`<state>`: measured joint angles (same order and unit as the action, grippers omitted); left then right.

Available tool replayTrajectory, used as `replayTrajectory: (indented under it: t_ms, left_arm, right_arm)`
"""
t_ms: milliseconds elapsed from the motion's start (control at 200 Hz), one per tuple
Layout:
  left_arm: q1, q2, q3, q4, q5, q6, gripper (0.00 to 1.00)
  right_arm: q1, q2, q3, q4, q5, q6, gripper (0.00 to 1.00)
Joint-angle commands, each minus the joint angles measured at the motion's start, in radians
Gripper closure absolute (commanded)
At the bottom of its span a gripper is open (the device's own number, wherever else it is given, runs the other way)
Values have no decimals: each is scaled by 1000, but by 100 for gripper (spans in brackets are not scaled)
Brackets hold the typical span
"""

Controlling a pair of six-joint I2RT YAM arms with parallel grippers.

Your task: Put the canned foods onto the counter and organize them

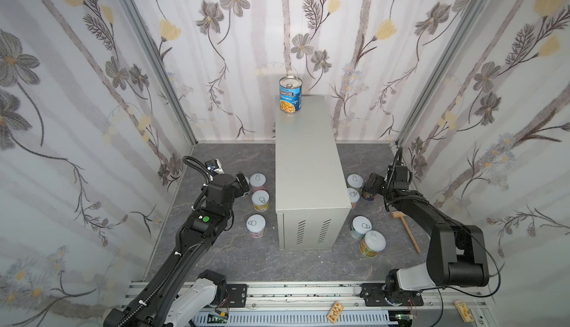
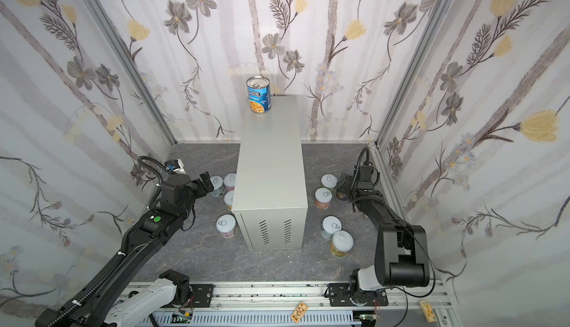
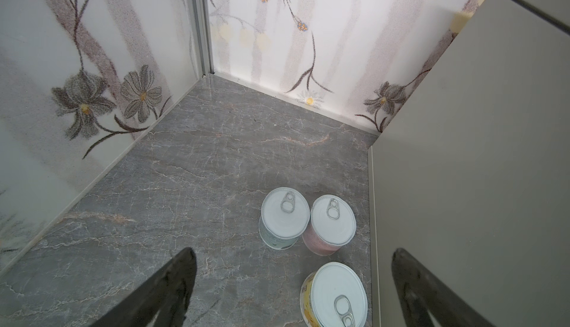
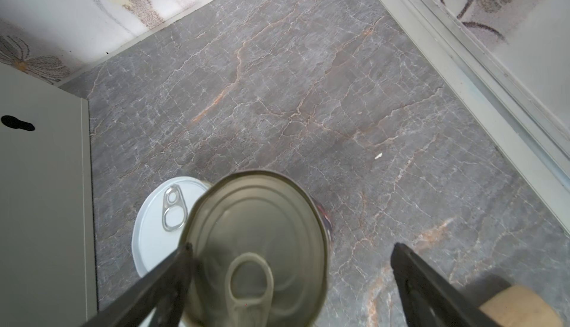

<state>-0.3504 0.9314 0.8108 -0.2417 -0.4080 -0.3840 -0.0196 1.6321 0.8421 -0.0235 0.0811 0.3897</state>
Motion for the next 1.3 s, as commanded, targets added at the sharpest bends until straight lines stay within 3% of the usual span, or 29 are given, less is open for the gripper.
replayTrajectory:
  t_ms: [0,220,709,869,1064,1294]
  left_arm:
    - [2,8,0,27,-22,-1,0]
    - [5,19,2,28,-20,-1,0]
    - [7,21,1,26,-6,-7,0]
    - [7,21,-1,27,-5,-9,0]
    - [6,23,0,26,-8,-7,0]
    - [7,36,4,30,-4,-7,0]
  right_arm:
    - [3,48,37,-14,-37,-72,0]
    - [6,97,63,-28,-1,-74,0]
    - [6,-29,6,26,-55,-35,0]
    - [20,27,0,22,-81,-47,0]
    - [27,64,4,22,-18,-55,0]
    - [27,122,73,27,18,-29,7]
